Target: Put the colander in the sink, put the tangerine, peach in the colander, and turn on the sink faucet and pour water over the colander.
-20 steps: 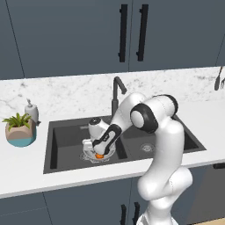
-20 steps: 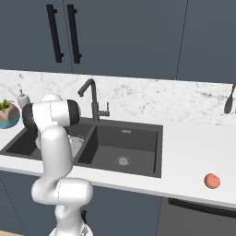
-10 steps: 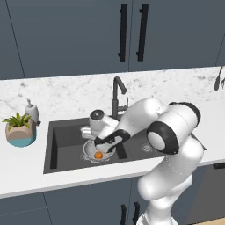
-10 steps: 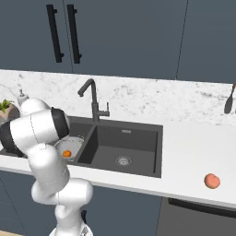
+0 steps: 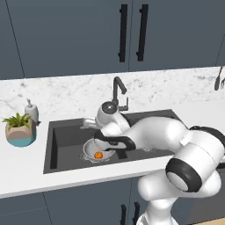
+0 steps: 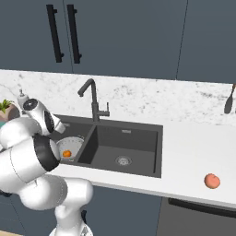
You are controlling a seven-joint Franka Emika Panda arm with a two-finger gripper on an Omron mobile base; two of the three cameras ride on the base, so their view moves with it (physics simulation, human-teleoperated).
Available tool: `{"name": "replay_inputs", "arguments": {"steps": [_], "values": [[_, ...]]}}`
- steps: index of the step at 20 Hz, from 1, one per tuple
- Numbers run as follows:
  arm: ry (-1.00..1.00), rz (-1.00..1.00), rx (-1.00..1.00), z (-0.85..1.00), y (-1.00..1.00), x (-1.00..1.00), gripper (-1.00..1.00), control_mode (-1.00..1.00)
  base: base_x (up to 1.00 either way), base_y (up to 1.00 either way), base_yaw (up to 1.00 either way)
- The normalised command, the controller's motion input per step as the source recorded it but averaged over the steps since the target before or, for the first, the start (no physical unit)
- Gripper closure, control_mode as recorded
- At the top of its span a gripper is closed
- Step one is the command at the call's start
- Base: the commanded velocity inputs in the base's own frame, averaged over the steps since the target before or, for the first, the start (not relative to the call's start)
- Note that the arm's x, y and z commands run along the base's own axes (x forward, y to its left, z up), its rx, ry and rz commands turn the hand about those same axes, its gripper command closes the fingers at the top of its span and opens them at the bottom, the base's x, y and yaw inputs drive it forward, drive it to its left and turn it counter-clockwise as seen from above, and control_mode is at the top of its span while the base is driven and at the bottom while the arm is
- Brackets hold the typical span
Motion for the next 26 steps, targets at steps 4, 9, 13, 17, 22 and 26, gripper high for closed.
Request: {"name": "replay_inputs", "arguments": {"steps": [4, 9, 13, 17, 22, 26], "values": [[0.00, 0.05, 0.09, 1.00, -0.28, -0.47, -1.00, -1.00, 0.00, 0.00, 0.00], [0.02, 0.04, 0.02, 0.84, -0.63, -0.62, -1.00, -1.00, 0.00, 0.00, 0.00], [0.00, 0.00, 0.00, 0.28, -0.97, -0.74, -1.00, -1.00, 0.00, 0.00, 0.00], [0.01, 0.00, -0.01, 0.02, -1.00, -0.60, -1.00, -1.00, 0.00, 0.00, 0.00], [0.04, -0.01, -0.03, 0.00, -1.00, -0.34, -1.00, -1.00, 0.00, 0.00, 0.00], [0.08, -0.07, -0.10, 0.00, -0.89, -0.02, -1.00, -1.00, 0.00, 0.00, 0.00]]}}
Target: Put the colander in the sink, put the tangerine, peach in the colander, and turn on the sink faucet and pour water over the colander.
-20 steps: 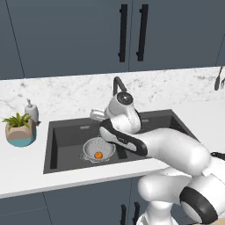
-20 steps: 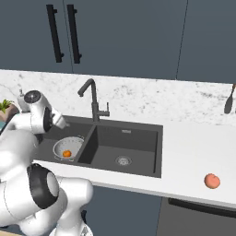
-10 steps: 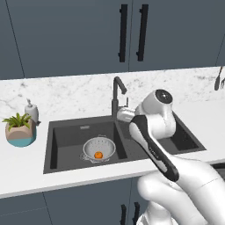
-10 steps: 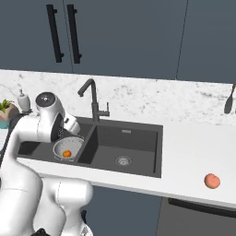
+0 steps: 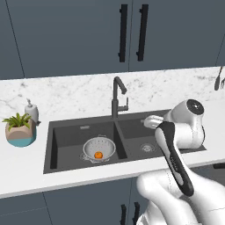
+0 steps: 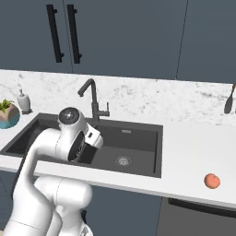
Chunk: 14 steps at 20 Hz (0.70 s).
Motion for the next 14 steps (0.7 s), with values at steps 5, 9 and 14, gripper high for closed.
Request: {"name": "replay_inputs", "arguments": {"steps": [5, 9, 14], "values": [[0.10, -0.12, -0.13, 0.00, -0.97, 0.01, -1.00, -1.00, 0.00, 0.00, 0.00], [0.10, -0.15, -0.13, 0.00, -1.00, 0.12, -1.00, -1.00, 0.00, 0.00, 0.00], [0.11, -0.13, -0.10, 0.00, -1.00, 0.04, -1.00, -1.00, 0.00, 0.00, 0.00]]}}
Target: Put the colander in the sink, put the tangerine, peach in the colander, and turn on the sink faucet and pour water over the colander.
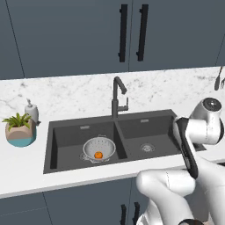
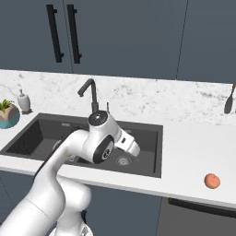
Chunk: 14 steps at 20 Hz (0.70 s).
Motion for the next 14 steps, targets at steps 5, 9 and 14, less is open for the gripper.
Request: {"name": "replay_inputs", "arguments": {"steps": [5, 9, 14], "values": [[0.10, -0.09, -0.04, 0.00, -1.00, 0.00, -1.00, -1.00, 0.00, 0.00, 0.00], [0.13, -0.06, 0.00, 0.00, -0.90, 0.00, -1.00, -1.00, 0.00, 0.00, 0.00], [0.11, -0.02, 0.03, 0.00, -0.86, 0.00, -1.00, -1.00, 0.00, 0.00, 0.00]]}}
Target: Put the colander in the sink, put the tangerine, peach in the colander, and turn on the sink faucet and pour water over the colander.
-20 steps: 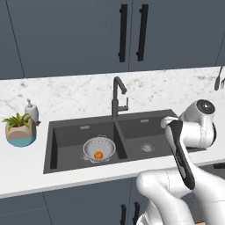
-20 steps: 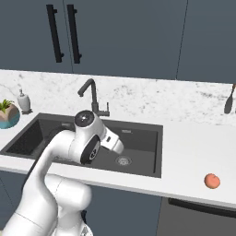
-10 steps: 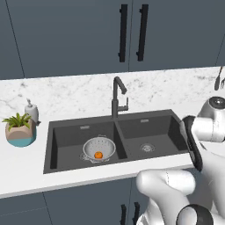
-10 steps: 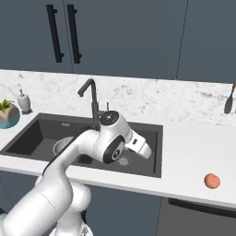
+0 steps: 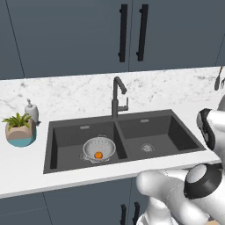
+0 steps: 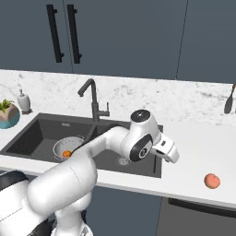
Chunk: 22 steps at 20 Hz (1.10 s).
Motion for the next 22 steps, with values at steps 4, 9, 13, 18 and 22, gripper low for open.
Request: {"name": "replay_inputs", "arguments": {"steps": [4, 9, 13, 18, 22], "values": [[0.11, -0.02, 0.06, 0.00, -0.72, -0.04, -1.00, -1.00, 0.00, 0.00, 0.00], [0.09, 0.00, 0.06, -0.12, -0.58, -0.25, -1.00, -1.00, 0.00, 0.00, 0.00], [0.05, 0.00, 0.02, -0.18, -0.40, -0.13, -1.00, -1.00, 0.00, 0.00, 0.00], [0.01, 0.00, 0.00, -0.29, -0.34, 0.00, -1.00, -1.00, 0.00, 0.00, 0.00], [0.00, 0.00, 0.00, -0.31, -0.33, 0.00, -1.00, -1.00, 0.00, 0.00, 0.00]]}}
